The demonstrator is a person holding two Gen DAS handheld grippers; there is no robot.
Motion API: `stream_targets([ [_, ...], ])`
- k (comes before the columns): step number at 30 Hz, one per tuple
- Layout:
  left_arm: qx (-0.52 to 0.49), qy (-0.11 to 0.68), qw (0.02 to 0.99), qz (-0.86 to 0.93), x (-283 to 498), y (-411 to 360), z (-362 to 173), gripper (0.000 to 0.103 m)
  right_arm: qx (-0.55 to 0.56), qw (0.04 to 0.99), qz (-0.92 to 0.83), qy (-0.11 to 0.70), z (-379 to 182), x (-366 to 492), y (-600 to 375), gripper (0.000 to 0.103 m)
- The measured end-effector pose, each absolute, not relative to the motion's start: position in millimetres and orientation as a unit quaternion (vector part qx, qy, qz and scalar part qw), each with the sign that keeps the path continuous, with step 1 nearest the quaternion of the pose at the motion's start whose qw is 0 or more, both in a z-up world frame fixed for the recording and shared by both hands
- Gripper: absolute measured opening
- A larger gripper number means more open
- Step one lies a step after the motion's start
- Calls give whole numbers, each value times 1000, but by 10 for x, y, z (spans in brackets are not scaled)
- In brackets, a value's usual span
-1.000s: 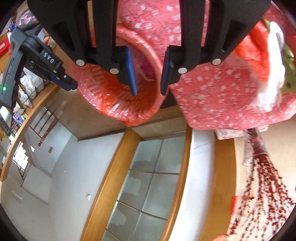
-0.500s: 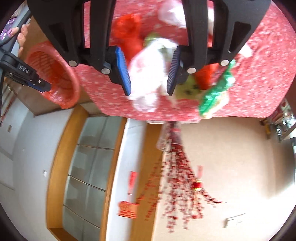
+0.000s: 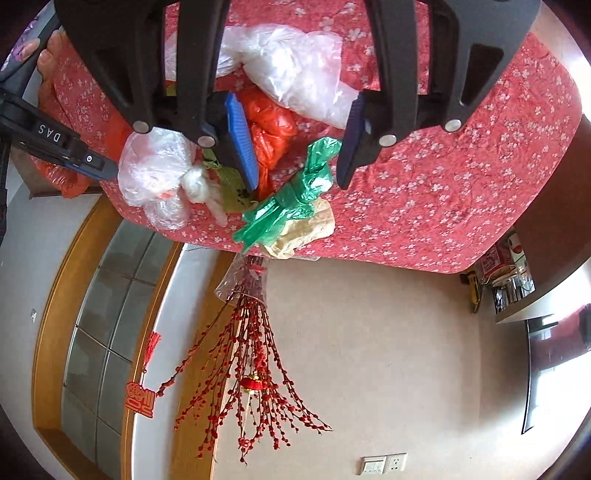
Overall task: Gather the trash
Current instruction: 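Grasp the white plastic bag with the right tool while the left tool grasps the green bag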
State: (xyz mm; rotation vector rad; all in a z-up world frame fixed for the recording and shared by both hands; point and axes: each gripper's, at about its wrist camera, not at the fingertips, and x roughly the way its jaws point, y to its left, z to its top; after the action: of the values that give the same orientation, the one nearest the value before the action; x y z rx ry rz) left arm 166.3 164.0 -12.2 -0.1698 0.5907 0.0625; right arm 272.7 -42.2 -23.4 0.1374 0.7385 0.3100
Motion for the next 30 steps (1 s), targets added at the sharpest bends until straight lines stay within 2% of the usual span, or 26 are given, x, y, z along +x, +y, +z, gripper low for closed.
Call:
stream_targets([
  [4,-93,297,950,36,1685,1743,-173,45,60,915,148,370,-303,2833,-262,28],
  [12,-96,301,948,38,1724,1827,-244,45,58,913,143,378,-386,2899,-208,5],
  [14,-95,302,948,35,1755,1837,-253,45,52,915,149,371,-357,2876,-172,3],
  [30,-61,348,935,-1,2341,1700,-370,45,59,947,159,273,330,2656,-348,2],
])
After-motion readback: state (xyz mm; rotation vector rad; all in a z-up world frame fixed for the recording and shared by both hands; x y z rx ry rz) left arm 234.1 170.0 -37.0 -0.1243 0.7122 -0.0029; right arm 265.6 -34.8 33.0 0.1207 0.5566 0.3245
